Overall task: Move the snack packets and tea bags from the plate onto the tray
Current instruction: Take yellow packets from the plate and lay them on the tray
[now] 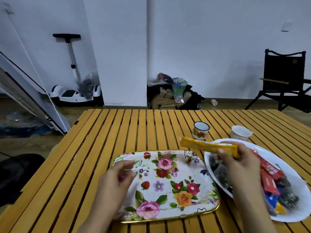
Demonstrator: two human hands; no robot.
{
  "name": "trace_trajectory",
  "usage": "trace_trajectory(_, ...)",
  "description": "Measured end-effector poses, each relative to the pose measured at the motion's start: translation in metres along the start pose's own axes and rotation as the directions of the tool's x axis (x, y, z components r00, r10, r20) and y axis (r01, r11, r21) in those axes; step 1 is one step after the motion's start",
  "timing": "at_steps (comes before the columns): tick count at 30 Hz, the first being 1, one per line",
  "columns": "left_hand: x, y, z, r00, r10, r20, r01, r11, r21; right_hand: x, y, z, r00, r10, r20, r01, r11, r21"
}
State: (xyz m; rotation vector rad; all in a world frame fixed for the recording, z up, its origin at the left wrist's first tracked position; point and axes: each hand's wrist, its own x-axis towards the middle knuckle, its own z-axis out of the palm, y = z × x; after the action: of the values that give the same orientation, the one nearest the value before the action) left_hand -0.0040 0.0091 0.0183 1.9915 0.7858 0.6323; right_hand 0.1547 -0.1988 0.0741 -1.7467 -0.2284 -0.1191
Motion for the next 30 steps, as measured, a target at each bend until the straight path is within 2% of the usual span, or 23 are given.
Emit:
trace_trajectory(2,0.001,0.000,-0.005,0.997,-0.043,0.065,0.049,0.994,-0.101,-0.003,0.001,0.009,0.955,0.154,0.255,-0.189,0.975,0.120)
trace_trajectory(5,0.001,0.005,-0.005,0.973,-0.069,0.221,0.113,0.975,-0.193,-0.009,0.002,0.024,0.812,0.251,0.528,-0.364,0.923,0.122)
trace_trajectory(8,-0.001,0.012,-0.002,0.963,-0.051,0.265,0.114,0.967,-0.227,-0.014,0.004,0.036,0.726,0.288,0.625,-0.381,0.924,0.017)
trace_trajectory(11,-0.001,0.006,-0.002,0.965,-0.060,0.255,0.100,0.984,-0.148,-0.015,0.010,0.040,0.688,0.340,0.641,-0.358,0.928,-0.108)
trace_trajectory(14,-0.001,-0.004,-0.002,0.969,-0.085,0.230,0.065,0.993,0.095,-0.013,0.025,0.041,0.740,0.312,0.596,-0.130,0.935,-0.329)
trace_trajectory(17,-0.004,-0.004,0.002,0.962,-0.107,0.249,0.049,0.972,0.229,-0.013,0.035,0.041,0.760,0.285,0.584,0.103,0.834,-0.542)
trace_trajectory(20,-0.005,-0.003,0.009,0.947,-0.097,0.307,0.001,0.955,0.298,-0.012,0.035,0.040,0.779,0.226,0.585,0.185,0.808,-0.559)
trace_trajectory(24,-0.007,-0.001,0.016,0.937,-0.058,0.345,-0.038,0.964,0.264,-0.006,0.027,0.033,0.864,0.084,0.497,0.192,0.856,-0.479)
trace_trajectory(26,-0.008,-0.001,0.020,0.928,-0.050,0.370,-0.058,0.960,0.273,0.001,0.025,0.023,0.932,-0.014,0.362,0.189,0.871,-0.453)
trace_trajectory(28,-0.010,-0.001,0.025,0.916,-0.043,0.399,-0.081,0.954,0.290,0.011,0.031,0.006,0.984,-0.115,0.139,0.171,0.839,-0.517)
trace_trajectory(30,-0.012,0.000,0.031,0.912,-0.033,0.410,-0.098,0.950,0.295,0.023,0.043,-0.015,0.980,-0.165,-0.108,0.062,0.779,-0.624)
